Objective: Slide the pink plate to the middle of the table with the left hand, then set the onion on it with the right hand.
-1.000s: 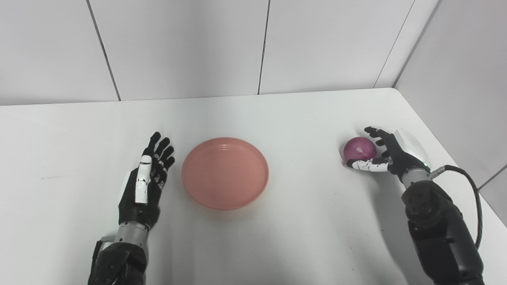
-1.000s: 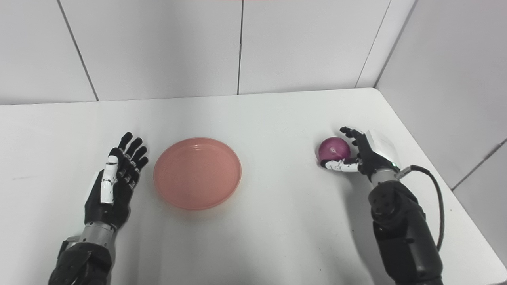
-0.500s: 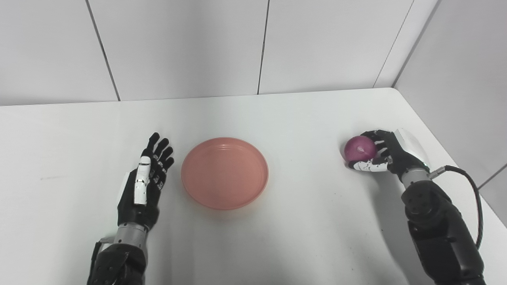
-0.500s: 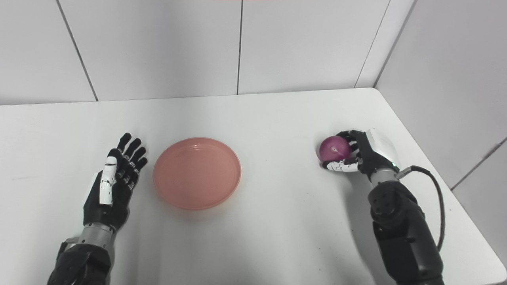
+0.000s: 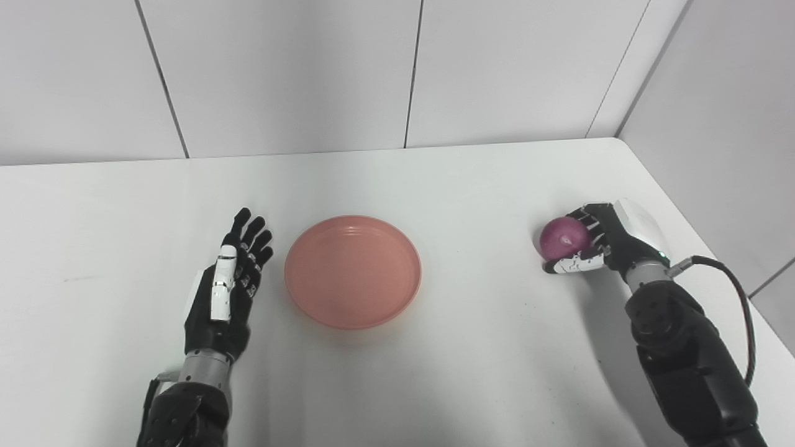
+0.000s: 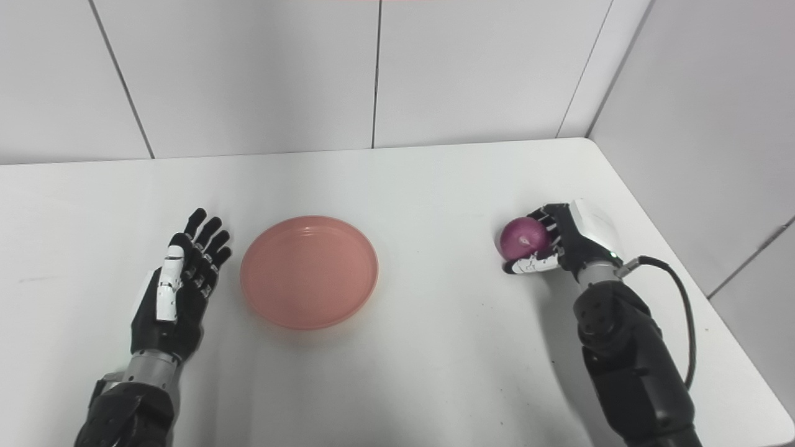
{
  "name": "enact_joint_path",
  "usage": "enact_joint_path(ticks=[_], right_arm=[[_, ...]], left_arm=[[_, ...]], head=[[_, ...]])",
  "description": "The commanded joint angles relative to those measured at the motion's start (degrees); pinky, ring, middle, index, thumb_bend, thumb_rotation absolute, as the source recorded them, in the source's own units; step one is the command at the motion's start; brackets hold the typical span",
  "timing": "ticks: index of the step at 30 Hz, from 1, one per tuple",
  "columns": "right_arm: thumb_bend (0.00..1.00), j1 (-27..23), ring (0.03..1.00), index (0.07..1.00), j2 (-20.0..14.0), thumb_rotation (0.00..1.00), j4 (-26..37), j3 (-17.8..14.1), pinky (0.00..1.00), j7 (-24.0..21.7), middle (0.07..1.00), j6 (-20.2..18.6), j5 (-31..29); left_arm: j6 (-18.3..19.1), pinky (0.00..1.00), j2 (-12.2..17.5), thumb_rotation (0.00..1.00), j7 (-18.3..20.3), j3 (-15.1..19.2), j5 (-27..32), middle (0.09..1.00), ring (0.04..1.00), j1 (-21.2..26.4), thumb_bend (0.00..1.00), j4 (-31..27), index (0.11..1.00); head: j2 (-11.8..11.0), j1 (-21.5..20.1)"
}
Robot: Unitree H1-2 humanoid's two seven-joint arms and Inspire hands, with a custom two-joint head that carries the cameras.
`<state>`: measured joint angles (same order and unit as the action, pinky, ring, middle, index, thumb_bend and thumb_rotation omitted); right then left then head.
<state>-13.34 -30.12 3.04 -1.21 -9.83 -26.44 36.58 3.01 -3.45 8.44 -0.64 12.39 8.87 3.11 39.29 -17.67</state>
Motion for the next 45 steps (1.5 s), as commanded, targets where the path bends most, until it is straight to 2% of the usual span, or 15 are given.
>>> enact_joint_path(ticks=[1,10,16,19,25,29,35,36,45], right_arm=[[0.81,-1.1,0.537,0.548,-0.5,0.11,-0.9,0.9,0.51,0.5,0.578,2.6,-1.2],[0.77,-1.2,0.530,0.541,-0.4,0.11,-2.5,1.5,0.51,3.5,0.572,5.0,-2.8],[0.76,-0.9,0.532,0.542,-0.5,0.10,-1.3,1.4,0.49,4.1,0.573,4.6,-3.1],[0.75,-0.8,0.538,0.548,-0.5,0.11,0.3,1.1,0.49,3.5,0.578,3.1,-3.1],[0.74,-0.5,0.543,0.547,-0.6,0.11,3.1,0.8,0.50,2.9,0.583,2.5,-2.9],[0.74,-0.2,0.539,0.546,-0.5,0.09,4.9,0.6,0.49,3.3,0.579,4.0,-3.3],[0.74,-0.5,0.534,0.546,0.4,0.09,8.1,0.6,0.50,2.9,0.575,4.1,-4.0],[0.74,-0.6,0.527,0.543,0.4,0.12,8.6,0.8,0.50,2.8,0.569,4.2,-3.9],[0.74,-2.5,0.527,0.553,1.8,0.09,13.1,2.1,0.49,0.2,0.577,1.1,-2.3]], left_arm=[[0.8,0.97,0.2,1.00,-0.2,0.2,0.3,0.964,0.960,-1.0,0.48,0.5,0.955],[0.8,0.96,0.2,1.00,-0.1,0.4,0.3,0.960,0.958,-0.9,0.48,0.5,0.952],[0.9,0.97,0.2,1.00,-0.2,0.3,0.2,0.961,0.959,-0.9,0.48,0.4,0.954],[0.9,0.97,0.0,1.00,-0.3,0.3,0.1,0.959,0.955,-0.9,0.49,0.3,0.950],[1.1,0.97,0.0,1.00,-0.2,0.1,0.3,0.965,0.961,-1.1,0.48,-0.1,0.955],[1.3,0.97,0.0,1.00,-0.3,0.1,0.2,0.967,0.964,-1.1,0.47,0.0,0.956],[0.9,0.97,0.1,1.00,-0.3,-0.1,-0.2,0.962,0.957,-1.2,0.48,0.2,0.953],[0.8,0.97,0.1,1.00,-0.2,-0.1,-0.2,0.965,0.958,-1.2,0.48,0.2,0.957],[0.5,0.96,-0.3,1.00,-0.6,-0.2,0.0,0.964,0.958,-1.1,0.48,0.5,0.958]], head=[[0.0,0.0],[0.0,0.1],[0.0,0.3],[0.1,0.3],[0.1,0.4],[0.2,0.5],[0.2,0.7],[0.2,0.7],[0.1,1.3]])
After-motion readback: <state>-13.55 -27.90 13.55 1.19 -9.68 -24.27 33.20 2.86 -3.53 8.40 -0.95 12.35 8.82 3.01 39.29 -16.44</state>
